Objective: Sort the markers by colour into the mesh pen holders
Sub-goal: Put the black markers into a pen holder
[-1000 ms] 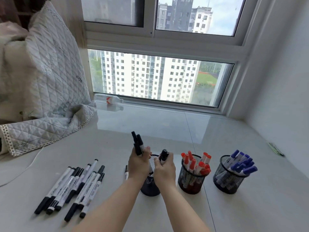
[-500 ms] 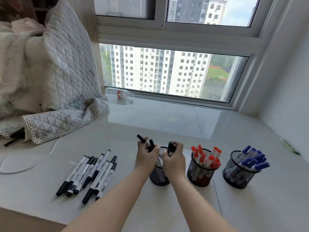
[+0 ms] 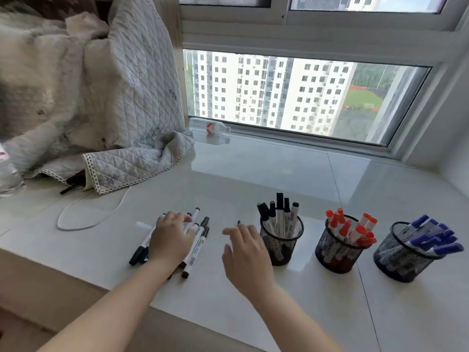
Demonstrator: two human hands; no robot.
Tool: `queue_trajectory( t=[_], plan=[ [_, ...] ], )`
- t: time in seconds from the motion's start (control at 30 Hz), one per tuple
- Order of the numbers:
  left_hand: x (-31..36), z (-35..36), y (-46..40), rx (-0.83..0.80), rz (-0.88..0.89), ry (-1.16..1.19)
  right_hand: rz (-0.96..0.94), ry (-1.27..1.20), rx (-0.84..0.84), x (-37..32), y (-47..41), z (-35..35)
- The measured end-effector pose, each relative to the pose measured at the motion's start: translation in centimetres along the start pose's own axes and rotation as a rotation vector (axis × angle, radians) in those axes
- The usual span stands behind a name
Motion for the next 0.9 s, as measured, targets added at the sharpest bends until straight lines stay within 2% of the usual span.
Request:
queue_trajectory(
  t=[0.07,0.17,0.23,0.3,0.43,0.9],
  plan=[
    [-1.2,0.0,0.1,-0.04,0.018,-0.084,0.131,0.069,-0.2,0.3,0.0,2.1],
    [-1.4,0.3,0.2,-0.054,0.102,-0.259,0.424,0.06,-0.461,2.1,0.2,5.2],
    [-1.4,0.5,0.0,-0.057,0.124,-0.388,0.577,0.078,-0.527,2.7,0.4,6.5],
    [-1.7,0.9,-0.4,-0.092,0.104,-0.458,0.652,0.093,-0.563,2.7,0.3,7.4],
    [-1.7,1.9,-1.0,-0.155,0.087,-0.468,0.652,0.105,-0.629,1.2,-0.1,9.4],
    [-0.3,3.4,-1.3,-0.238,0.052,-0.412,0.655,0.034,-0.642,1.5,0.3,9.9]
  ],
)
Point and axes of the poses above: each hand's wrist, its own y-axis away from the middle knuckle, its own z-axis out of the palm, x = y × z, the point moved 4 cm from there along -y, towards the middle knuckle, and after that the axes turned 1 degree about x, right-handed, at the moved point
